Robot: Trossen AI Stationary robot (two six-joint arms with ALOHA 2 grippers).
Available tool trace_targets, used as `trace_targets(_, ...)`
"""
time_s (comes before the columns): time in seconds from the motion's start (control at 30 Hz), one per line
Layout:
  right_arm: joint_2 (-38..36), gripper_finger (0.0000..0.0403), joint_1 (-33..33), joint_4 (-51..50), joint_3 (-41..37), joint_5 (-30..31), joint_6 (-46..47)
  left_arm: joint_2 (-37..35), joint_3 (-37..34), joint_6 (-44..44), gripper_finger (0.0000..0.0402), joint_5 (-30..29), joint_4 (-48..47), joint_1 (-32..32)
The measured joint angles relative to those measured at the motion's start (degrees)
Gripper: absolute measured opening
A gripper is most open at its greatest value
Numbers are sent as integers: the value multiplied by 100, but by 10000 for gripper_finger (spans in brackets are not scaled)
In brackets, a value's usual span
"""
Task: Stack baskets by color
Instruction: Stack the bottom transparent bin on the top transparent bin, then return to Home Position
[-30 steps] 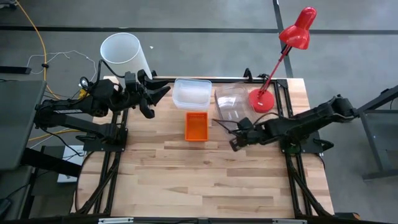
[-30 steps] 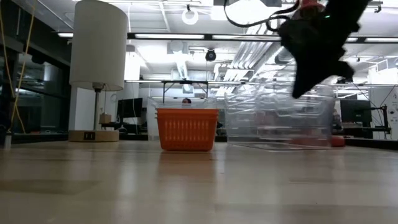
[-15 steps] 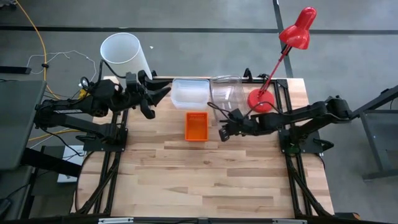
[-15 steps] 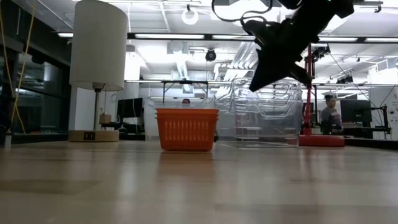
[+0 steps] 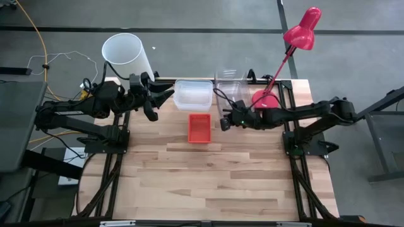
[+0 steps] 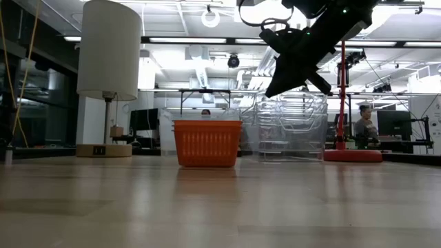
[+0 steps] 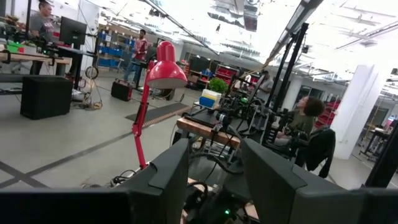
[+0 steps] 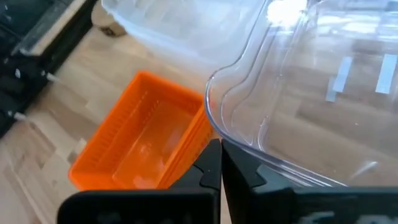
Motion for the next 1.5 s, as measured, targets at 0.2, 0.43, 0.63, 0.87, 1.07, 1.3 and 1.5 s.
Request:
trace_targets(0.2,178,0,-221,544,0,-14,-162,0,0,-1,138,1,0,0)
trace_targets(0.43,499,0,-294,1216,26,-45,-358,0,0,0,138,2,-2,-2)
trace_targets(0.63,129,0,-328,1144,130,-293,-1111,0,0,1,138,2,-23,-2)
trace_targets(0.87,-1112,0,-313,1180,271,-1185,-2176,0,0,0,138,2,-286,-2)
trace_targets(1.07,-2045,0,-309,1205,282,-1850,-2457,-48,2,94,137,187,-673,-6)
trace_targets(1.3,-2475,0,-313,1198,284,-1799,-2826,-179,-577,197,56,206,-351,-259)
trace_targets(1.5,-2442,0,-311,868,284,-1798,-3145,-860,-1943,-150,13,127,602,-367)
